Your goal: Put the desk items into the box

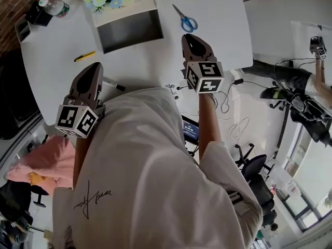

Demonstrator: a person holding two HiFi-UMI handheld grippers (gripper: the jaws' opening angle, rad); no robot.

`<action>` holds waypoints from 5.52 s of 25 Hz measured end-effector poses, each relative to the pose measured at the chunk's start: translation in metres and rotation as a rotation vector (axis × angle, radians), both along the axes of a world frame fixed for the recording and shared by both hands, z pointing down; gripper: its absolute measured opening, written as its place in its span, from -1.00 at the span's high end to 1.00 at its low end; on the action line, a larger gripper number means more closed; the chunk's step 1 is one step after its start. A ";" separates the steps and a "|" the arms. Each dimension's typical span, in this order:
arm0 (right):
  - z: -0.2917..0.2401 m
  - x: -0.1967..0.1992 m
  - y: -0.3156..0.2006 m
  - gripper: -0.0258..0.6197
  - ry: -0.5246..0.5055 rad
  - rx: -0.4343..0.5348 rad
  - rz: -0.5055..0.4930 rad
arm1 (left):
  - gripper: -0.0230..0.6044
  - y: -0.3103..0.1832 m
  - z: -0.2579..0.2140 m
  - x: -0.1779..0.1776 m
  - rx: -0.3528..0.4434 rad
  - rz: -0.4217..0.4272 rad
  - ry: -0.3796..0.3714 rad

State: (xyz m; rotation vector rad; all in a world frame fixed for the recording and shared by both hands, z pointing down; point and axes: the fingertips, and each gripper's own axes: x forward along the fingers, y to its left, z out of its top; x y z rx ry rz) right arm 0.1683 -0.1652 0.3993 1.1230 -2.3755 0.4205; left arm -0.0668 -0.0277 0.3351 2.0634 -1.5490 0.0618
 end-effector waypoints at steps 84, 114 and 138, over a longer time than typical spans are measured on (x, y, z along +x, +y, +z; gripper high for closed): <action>0.154 0.045 -0.076 0.61 0.321 -0.275 -0.139 | 0.91 -0.028 0.035 -0.004 -0.117 -0.005 0.003; 0.105 0.015 -0.037 0.61 0.276 -0.192 -0.210 | 0.91 -0.009 0.030 -0.016 -0.068 -0.047 0.044; 0.072 -0.011 -0.024 0.61 0.222 -0.141 -0.297 | 0.91 -0.009 0.029 -0.011 -0.061 -0.060 0.054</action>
